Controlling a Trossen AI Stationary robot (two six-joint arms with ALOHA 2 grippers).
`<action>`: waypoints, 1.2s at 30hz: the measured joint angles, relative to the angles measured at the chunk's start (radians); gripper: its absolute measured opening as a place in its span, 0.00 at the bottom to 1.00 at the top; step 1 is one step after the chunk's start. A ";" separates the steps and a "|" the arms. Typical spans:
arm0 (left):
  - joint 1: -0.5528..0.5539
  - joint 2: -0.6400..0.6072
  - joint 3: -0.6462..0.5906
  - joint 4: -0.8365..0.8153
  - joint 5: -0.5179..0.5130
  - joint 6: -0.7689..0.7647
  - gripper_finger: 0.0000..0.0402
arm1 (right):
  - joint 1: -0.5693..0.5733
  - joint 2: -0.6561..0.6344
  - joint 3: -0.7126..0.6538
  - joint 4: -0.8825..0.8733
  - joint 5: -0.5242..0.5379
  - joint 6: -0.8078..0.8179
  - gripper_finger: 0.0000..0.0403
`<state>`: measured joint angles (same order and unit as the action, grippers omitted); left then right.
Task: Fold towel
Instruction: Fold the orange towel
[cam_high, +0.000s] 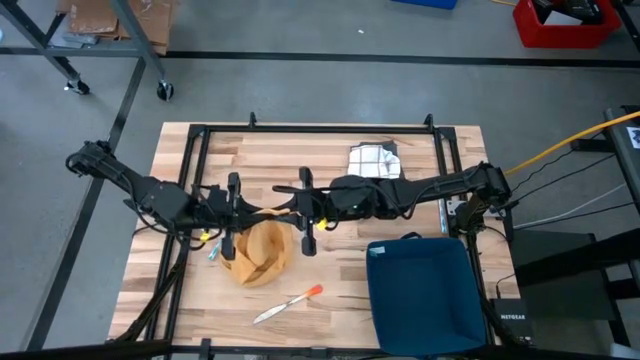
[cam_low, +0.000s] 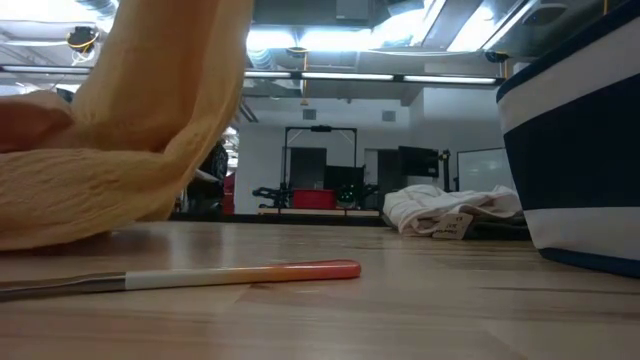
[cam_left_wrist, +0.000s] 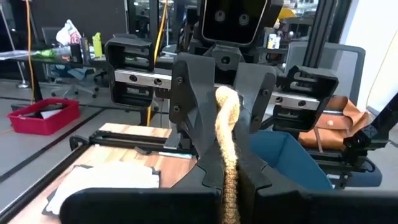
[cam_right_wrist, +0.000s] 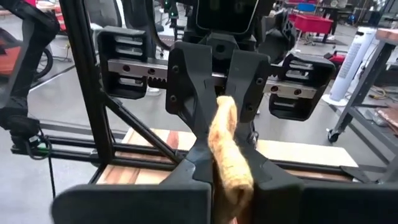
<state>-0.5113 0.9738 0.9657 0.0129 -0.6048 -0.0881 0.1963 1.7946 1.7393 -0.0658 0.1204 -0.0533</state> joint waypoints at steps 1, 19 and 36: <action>0.000 -0.001 0.000 0.003 0.002 0.007 0.00 | -0.001 -0.005 0.000 0.000 0.001 -0.001 0.06; 0.127 -0.018 0.002 0.306 -0.021 0.454 0.17 | 0.003 -0.163 0.112 -0.095 0.047 -0.077 0.00; 0.196 -0.022 0.000 0.012 -0.021 0.321 0.49 | -0.007 -0.152 0.448 -0.396 0.051 -0.110 0.00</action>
<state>-0.3151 0.9516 0.9661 0.0250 -0.6254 0.2334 0.1890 1.6423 2.1871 -0.4618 0.1714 -0.1633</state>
